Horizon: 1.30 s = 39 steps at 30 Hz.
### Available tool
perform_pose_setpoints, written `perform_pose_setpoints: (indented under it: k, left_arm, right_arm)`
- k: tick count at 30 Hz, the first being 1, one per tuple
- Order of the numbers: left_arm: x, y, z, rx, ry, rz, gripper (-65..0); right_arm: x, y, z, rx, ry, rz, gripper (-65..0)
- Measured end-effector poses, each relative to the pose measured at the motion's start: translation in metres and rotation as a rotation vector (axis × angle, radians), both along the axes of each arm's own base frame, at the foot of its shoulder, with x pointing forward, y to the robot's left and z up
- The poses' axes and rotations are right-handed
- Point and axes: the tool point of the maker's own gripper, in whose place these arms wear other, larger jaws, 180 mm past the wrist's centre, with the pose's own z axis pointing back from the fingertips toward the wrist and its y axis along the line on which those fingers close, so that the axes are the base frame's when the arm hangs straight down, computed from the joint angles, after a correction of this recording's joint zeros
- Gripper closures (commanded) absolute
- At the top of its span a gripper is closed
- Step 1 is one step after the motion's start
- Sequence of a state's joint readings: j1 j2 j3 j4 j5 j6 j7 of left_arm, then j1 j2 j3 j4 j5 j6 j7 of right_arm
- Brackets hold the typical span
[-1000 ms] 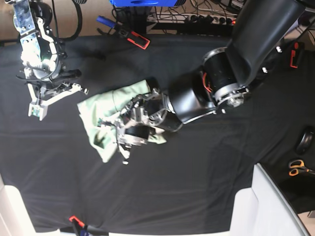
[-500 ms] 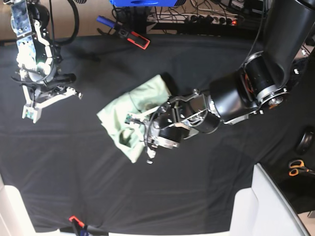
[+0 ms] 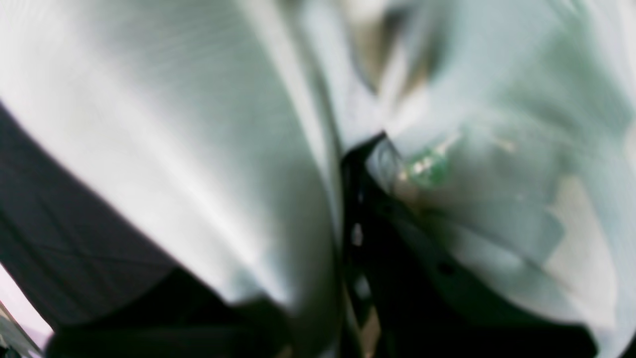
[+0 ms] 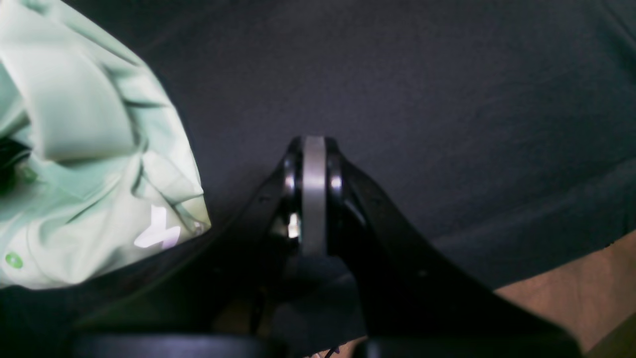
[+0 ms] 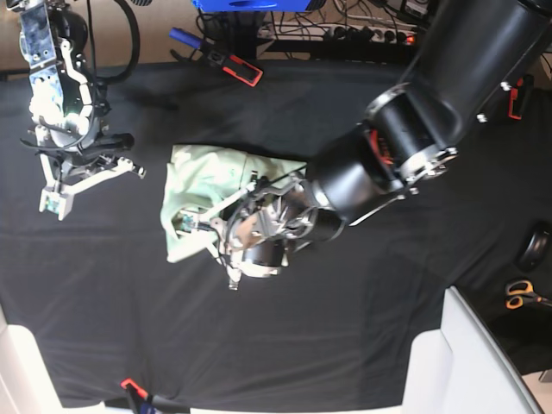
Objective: Fold the T-shirt properly
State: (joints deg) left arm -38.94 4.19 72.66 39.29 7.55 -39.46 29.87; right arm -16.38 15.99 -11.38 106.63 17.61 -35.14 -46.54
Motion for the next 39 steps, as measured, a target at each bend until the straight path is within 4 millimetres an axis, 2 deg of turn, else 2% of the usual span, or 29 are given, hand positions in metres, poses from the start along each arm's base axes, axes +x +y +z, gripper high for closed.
perform_pose_setpoints:
  k: [5, 10, 16, 19, 27, 33, 37, 39]
  left_arm:
    - [0.001, -0.007, -0.002, 0.01, 0.009, 0.001, 0.0]
    - [0.007, -0.005, 0.002, 0.001, 0.009, 0.015, 0.0]
    - [0.021, 0.027, 0.002, 0.068, -0.008, 0.059, 0.0]
    - [0.022, 0.036, 0.001, 0.1, -0.013, 0.07, 0.0]
    - [0.022, 0.031, 0.002, 0.096, -0.016, 0.062, 0.0]
    - [0.018, 0.011, 0.006, 0.069, -0.015, 0.04, 0.0]
    - [0.02, 0.015, 0.006, 0.073, -0.017, 0.045, -0.2]
    - [0.022, 0.018, 0.007, 0.082, -0.017, 0.046, -2.7]
  right_arm:
    - [-0.006, 0.002, -0.005, 0.014, 0.039, 0.0, 0.0]
    - [-0.006, 0.002, -0.005, 0.015, 0.039, 0.0, 0.0]
    - [-0.006, 0.002, -0.005, 0.015, 0.037, 0.0, 0.0]
    - [-0.004, 0.002, -0.004, 0.014, 0.034, 0.0, 0.0]
    - [-0.004, 0.002, -0.003, 0.014, 0.032, 0.0, 0.0]
    - [-0.004, 0.002, -0.003, 0.014, 0.032, 0.0, 0.0]
    - [-0.004, 0.002, -0.003, 0.014, 0.033, 0.0, 0.0]
    - [-0.004, 0.002, -0.003, 0.014, 0.032, 0.0, 0.0]
